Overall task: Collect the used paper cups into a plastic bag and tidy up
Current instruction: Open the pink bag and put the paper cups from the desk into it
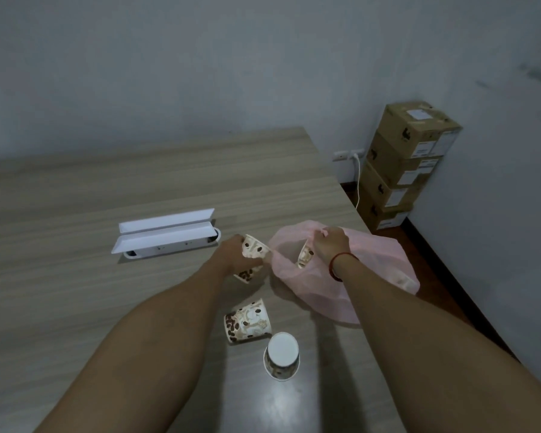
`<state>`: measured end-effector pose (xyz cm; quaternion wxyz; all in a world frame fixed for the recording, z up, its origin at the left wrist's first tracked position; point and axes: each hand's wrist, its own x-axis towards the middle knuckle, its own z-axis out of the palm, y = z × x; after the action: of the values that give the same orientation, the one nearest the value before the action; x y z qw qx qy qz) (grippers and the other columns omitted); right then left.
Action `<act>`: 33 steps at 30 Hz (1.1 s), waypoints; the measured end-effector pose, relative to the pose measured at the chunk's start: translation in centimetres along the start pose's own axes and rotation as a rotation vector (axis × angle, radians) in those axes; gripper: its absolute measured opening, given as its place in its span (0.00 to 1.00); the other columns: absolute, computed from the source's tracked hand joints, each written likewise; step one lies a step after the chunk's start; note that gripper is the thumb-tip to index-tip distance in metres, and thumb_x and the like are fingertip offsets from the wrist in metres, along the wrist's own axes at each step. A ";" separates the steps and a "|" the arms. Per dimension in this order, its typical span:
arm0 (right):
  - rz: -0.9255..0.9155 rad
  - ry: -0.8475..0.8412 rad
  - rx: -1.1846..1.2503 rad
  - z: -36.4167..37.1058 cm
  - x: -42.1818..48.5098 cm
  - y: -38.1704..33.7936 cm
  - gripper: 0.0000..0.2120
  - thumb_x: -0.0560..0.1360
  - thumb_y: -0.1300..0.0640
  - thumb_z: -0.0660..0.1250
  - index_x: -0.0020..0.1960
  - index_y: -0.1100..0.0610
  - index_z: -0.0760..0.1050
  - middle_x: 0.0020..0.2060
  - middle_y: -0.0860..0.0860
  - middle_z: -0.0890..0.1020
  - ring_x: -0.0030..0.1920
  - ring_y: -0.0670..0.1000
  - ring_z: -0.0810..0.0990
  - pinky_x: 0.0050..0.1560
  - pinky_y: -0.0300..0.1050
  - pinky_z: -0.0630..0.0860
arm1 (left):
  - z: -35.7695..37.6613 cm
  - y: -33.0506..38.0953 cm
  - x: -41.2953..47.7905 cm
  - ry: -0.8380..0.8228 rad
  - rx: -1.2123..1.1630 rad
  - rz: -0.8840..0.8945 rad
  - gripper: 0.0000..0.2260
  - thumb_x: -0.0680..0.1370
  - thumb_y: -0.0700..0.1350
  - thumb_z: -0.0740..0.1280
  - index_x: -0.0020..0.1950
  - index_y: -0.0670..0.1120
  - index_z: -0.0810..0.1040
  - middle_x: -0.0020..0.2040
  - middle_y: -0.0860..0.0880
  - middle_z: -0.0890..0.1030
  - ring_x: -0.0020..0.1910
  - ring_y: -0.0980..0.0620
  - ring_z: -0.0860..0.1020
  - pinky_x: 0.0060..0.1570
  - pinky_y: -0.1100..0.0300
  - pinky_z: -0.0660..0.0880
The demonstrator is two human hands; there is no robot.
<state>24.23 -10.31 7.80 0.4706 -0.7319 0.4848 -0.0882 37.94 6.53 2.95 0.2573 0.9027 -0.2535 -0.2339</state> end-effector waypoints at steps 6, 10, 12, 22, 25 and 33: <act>0.011 0.032 0.028 -0.6 -0.1 -1.7 0.17 0.79 0.54 0.57 0.59 0.64 0.75 0.55 0.61 0.80 0.54 0.59 0.79 0.56 0.52 0.75 | -0.6 5.3 -1.2 0.140 -0.251 0.113 0.19 0.75 0.50 0.70 0.63 0.44 0.73 0.55 0.47 0.79 0.52 0.47 0.77 0.52 0.57 0.74; 0.029 0.039 0.052 -1.3 -0.2 -2.2 0.20 0.79 0.54 0.57 0.64 0.65 0.72 0.62 0.63 0.77 0.61 0.62 0.76 0.61 0.51 0.73 | 0.4 7.5 -1.0 -0.012 -0.425 0.049 0.21 0.75 0.49 0.71 0.59 0.45 0.64 0.49 0.47 0.76 0.43 0.50 0.77 0.41 0.59 0.74; 0.031 0.041 0.051 -1.8 -0.2 -2.5 0.20 0.79 0.55 0.57 0.66 0.67 0.71 0.64 0.63 0.75 0.64 0.63 0.74 0.63 0.50 0.71 | 1.1 8.4 -0.6 -0.138 -0.455 -0.010 0.16 0.73 0.51 0.71 0.52 0.45 0.70 0.42 0.49 0.76 0.35 0.55 0.76 0.36 0.60 0.72; 0.014 0.036 0.092 -3.6 0.1 -3.2 0.13 0.80 0.55 0.58 0.52 0.63 0.76 0.56 0.61 0.80 0.60 0.60 0.77 0.46 0.41 0.66 | 4.3 10.3 -0.9 -0.310 -0.623 -0.085 0.22 0.67 0.64 0.72 0.47 0.48 0.78 0.38 0.50 0.78 0.37 0.50 0.78 0.46 0.53 0.80; 0.017 0.032 0.066 -3.5 0.2 -2.7 0.12 0.79 0.59 0.58 0.50 0.66 0.76 0.49 0.63 0.79 0.59 0.61 0.78 0.44 0.42 0.66 | 4.5 11.1 -1.3 -0.346 -0.765 -0.220 0.15 0.70 0.52 0.65 0.50 0.43 0.72 0.35 0.46 0.75 0.32 0.48 0.75 0.40 0.55 0.76; 0.048 0.038 0.156 -4.1 -1.3 -0.9 0.10 0.78 0.63 0.56 0.43 0.63 0.74 0.40 0.57 0.76 0.47 0.55 0.75 0.40 0.41 0.71 | 6.1 11.4 -1.4 -0.214 -0.861 -0.161 0.16 0.71 0.54 0.75 0.47 0.43 0.80 0.40 0.45 0.82 0.36 0.50 0.81 0.38 0.60 0.79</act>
<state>21.68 -11.66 11.12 0.5188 -0.6796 0.5026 -0.1281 29.63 -3.22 5.35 0.5627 0.7011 -0.0872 -0.4291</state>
